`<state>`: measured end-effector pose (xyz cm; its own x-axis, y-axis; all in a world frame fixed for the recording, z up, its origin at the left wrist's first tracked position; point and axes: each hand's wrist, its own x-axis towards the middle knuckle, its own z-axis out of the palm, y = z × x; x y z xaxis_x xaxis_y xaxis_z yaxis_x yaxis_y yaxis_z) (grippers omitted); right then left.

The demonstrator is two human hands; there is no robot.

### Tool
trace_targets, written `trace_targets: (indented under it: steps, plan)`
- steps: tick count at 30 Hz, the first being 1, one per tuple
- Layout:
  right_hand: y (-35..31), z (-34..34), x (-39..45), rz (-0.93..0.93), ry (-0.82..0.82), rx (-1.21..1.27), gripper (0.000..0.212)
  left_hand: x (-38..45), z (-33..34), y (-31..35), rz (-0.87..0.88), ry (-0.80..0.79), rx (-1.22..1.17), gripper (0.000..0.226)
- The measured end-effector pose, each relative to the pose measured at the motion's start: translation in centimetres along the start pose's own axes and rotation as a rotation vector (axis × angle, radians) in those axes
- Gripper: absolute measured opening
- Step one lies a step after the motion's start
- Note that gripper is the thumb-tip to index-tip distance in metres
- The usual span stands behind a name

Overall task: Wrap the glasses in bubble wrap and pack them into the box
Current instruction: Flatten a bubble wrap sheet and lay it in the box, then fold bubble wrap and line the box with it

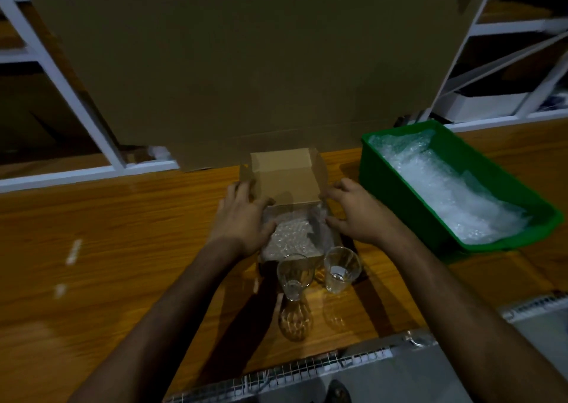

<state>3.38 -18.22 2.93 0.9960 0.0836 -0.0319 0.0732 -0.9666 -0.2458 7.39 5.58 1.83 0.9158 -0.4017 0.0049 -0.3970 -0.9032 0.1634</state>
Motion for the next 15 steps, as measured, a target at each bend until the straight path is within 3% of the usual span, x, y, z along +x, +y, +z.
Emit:
trace_targets:
  steps: [5,8,11,15]
  plan:
    - [2.3,-3.1,-3.0,0.007,0.388,0.02,0.036,1.1,-1.1,2.6,0.143,0.077,-0.212,0.042]
    - [6.1,-5.3,-3.9,0.101,0.477,0.02,0.032,1.3,-1.2,5.1,0.177,0.081,-0.287,0.04]
    - [12.3,-7.2,-3.8,0.267,0.407,0.034,0.033,1.8,-1.1,8.4,0.247,0.105,-0.292,0.041]
    - [20.4,-7.9,-3.6,0.48,0.062,0.074,0.034,2.7,0.1,13.9,0.287,0.115,-0.356,0.04]
